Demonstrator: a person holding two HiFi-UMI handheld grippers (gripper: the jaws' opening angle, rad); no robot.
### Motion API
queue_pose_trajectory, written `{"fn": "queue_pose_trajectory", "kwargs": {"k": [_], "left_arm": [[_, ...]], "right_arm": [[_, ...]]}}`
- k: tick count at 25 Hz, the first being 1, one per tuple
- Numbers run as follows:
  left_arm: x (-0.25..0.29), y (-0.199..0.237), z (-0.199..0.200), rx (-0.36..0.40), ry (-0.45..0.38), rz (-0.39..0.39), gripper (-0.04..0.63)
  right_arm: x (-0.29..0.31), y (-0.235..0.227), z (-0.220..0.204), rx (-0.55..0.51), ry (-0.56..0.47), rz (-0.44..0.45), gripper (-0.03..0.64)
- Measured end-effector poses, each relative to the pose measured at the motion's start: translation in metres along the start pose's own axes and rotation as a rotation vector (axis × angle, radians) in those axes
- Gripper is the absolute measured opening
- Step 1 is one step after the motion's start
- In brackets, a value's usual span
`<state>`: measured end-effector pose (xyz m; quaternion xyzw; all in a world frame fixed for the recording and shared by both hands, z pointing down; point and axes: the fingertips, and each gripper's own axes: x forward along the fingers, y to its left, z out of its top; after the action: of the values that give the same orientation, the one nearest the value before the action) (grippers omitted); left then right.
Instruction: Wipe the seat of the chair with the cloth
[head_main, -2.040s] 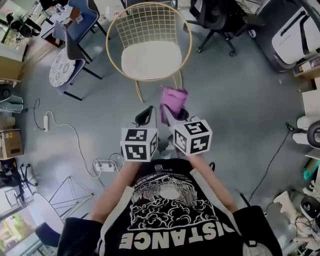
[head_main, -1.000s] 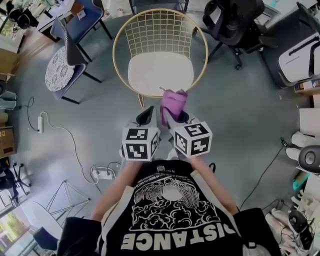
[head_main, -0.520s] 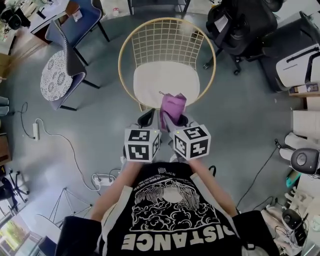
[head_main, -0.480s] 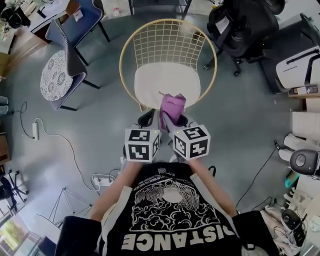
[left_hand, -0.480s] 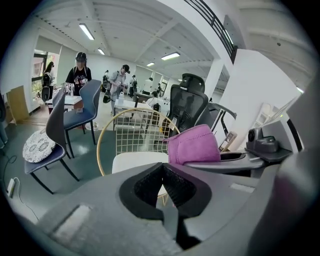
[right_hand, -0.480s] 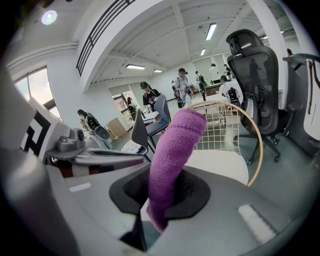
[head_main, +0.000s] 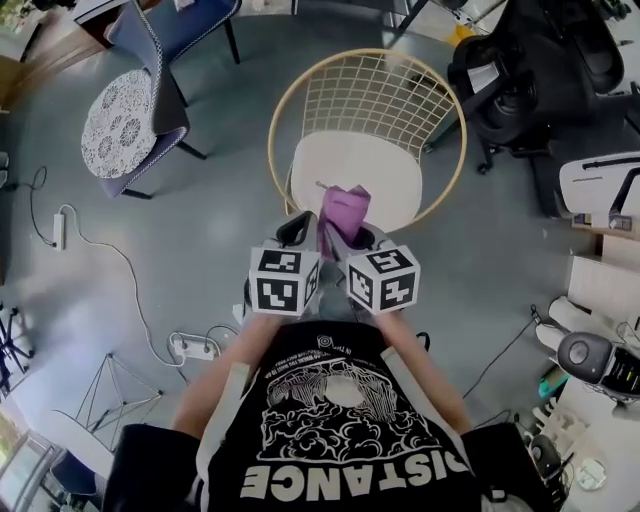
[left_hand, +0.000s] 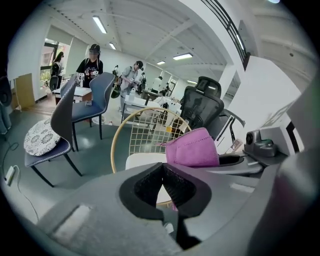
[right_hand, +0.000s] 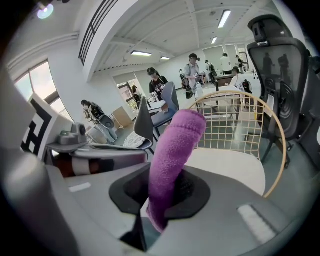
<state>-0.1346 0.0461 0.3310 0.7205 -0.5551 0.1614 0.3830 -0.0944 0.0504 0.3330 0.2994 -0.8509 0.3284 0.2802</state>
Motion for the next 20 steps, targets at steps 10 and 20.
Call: {"fn": "queue_pose_trajectory", "kwargs": {"k": [10, 20], "left_arm": [[0.014, 0.025, -0.008, -0.075, -0.042, 0.149, -0.003], [0.085, 0.098, -0.02, -0.231, 0.055, 0.232, -0.003]], "right_arm": [[0.05, -0.007, 0.001, -0.018, 0.015, 0.175, 0.06], [0.179, -0.051, -0.004, -0.009, 0.205, 0.238, 0.06]]}}
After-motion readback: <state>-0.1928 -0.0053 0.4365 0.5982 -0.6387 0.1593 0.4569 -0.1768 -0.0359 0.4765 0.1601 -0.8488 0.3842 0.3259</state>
